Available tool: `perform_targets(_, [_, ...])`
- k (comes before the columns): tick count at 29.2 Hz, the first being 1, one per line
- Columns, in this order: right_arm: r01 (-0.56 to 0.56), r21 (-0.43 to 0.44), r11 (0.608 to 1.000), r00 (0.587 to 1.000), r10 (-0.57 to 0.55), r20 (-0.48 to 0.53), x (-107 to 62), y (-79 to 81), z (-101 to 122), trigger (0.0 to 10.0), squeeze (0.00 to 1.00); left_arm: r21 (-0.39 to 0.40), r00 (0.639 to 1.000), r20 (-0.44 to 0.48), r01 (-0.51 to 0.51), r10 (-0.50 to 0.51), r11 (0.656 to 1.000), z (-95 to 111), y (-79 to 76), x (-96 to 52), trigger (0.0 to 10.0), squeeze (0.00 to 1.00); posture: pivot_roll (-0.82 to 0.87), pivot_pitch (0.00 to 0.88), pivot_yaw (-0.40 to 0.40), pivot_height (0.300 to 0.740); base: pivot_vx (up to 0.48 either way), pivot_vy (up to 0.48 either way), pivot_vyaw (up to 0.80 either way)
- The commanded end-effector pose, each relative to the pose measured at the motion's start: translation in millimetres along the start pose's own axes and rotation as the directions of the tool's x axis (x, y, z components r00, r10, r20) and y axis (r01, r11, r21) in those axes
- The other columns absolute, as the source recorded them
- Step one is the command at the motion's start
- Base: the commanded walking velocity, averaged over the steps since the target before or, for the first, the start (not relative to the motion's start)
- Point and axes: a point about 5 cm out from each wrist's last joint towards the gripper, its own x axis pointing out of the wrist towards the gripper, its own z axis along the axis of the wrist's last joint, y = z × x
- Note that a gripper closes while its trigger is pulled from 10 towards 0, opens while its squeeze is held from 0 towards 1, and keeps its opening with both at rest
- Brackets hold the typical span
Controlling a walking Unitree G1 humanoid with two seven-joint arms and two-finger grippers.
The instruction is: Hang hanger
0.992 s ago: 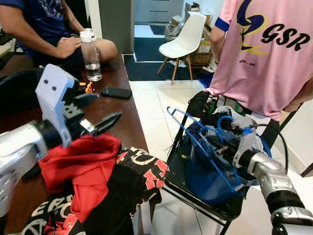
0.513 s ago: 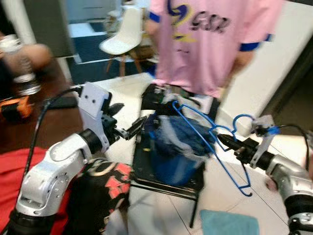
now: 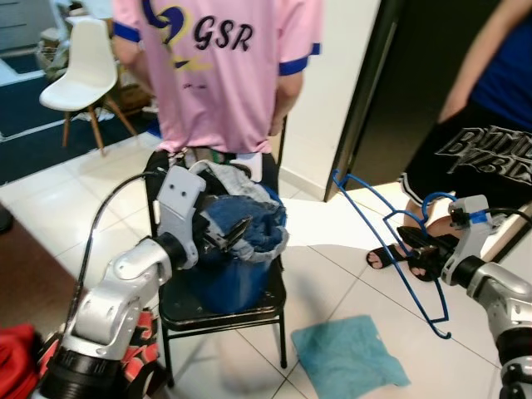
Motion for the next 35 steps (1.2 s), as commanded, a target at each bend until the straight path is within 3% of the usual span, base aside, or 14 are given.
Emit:
perform_targets(1, [-0.018,-0.028,0.999,1.0,0.017,-0.019,1.5,2.9,1,10.0,0.0,0.01,1.0,-0.002,-0.021,0.021,1.0,-4,2.2,0.0,10.0,0.0,0.05,0.0,-0.043,0.74,0.0,0.0,-0.79])
perform_targets(3, [-0.034,-0.056,0.998,0.999,0.033,-0.026,7.8,9.9,-1,10.0,0.0,-0.019,0.996,-0.003,-0.092,0.092,0.996,-11,8.3,1.1,10.0,0.0,0.05,0.0,-0.042,0.74,0.0,0.0,0.0])
perform_targets(8, [-0.057,-0.078,0.995,0.998,0.057,-0.007,16.0,18.0,2,10.0,0.0,-0.045,0.988,0.0,-0.151,0.151,0.987,-17,14.7,-0.6,10.0,0.0,0.05,0.0,-0.044,0.74,0.0,-0.313,0.0])
perform_targets(20, [-0.099,-0.121,0.988,0.995,0.1,0.003,26.4,32.7,9,10.0,0.0,-0.057,0.982,0.018,-0.188,0.19,0.98,-22,21.9,-2.2,10.0,0.0,0.06,0.0,-0.05,0.74,0.0,-0.469,0.0])
perform_targets(30, [-0.104,-0.137,0.985,0.995,0.104,-0.009,27.3,34.6,9,10.0,0.0,-0.08,0.976,0.016,-0.215,0.216,0.973,-26,26.8,-5.0,10.0,0.0,0.06,0.0,-0.051,0.74,0.0,-0.463,0.0])
perform_targets(35, [-0.106,-0.151,0.983,0.994,0.102,-0.029,26.4,35.4,7,10.0,0.0,-0.091,0.968,-0.008,-0.252,0.253,0.963,-33,36.7,-12.3,10.0,0.0,0.06,0.0,-0.052,0.74,0.0,0.0,0.0])
